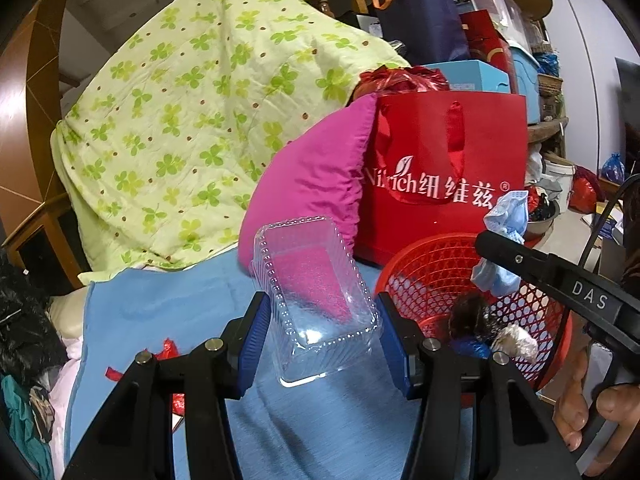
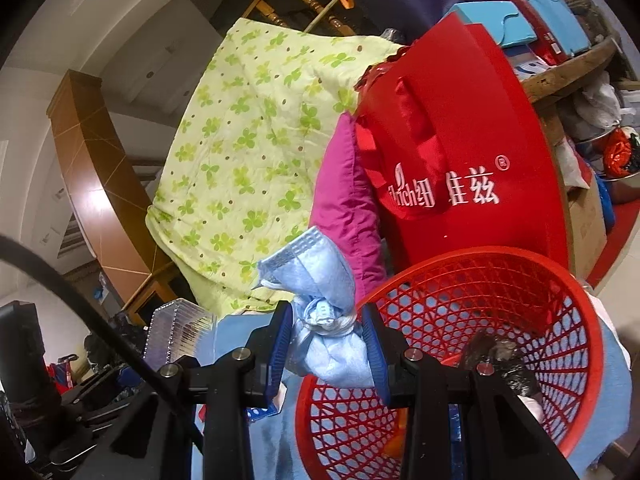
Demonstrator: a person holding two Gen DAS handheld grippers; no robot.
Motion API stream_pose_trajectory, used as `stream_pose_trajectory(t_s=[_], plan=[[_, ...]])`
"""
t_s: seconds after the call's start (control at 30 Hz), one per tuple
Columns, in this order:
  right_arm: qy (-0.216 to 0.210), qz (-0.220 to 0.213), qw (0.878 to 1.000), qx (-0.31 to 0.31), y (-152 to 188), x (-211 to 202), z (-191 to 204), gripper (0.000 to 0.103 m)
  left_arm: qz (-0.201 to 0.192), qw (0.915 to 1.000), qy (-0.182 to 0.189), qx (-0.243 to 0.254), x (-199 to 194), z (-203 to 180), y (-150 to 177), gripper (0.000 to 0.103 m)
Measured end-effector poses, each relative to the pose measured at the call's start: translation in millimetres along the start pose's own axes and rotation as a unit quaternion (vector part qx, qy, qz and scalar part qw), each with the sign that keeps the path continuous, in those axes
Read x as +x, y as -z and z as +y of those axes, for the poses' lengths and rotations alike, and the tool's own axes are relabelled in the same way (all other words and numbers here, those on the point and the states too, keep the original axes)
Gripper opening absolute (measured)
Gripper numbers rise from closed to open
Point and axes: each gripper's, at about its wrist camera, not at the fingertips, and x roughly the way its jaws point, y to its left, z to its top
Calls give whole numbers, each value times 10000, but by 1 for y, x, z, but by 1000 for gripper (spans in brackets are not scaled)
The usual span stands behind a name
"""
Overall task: Collect trash
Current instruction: 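Carry the clear tray and blue cloth to the red basket and release them inside, then move both tools back over the blanket toward the boxes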
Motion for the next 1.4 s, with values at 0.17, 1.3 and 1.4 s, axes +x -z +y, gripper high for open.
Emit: stream_pose_trajectory(t_s=[0.17,1.3,1.4], plan=[[35,-73,9999,125,-7,-5,-11,38,-17,9999,133,77,3,-13,-5,55],[394,-308,9971,566,-12,0,-15,69,513,9877,897,-1171,29,72,62,70],[175,-297,9993,155,-4,8,13,69,748,9853,420,-1476,26,119,97,70]])
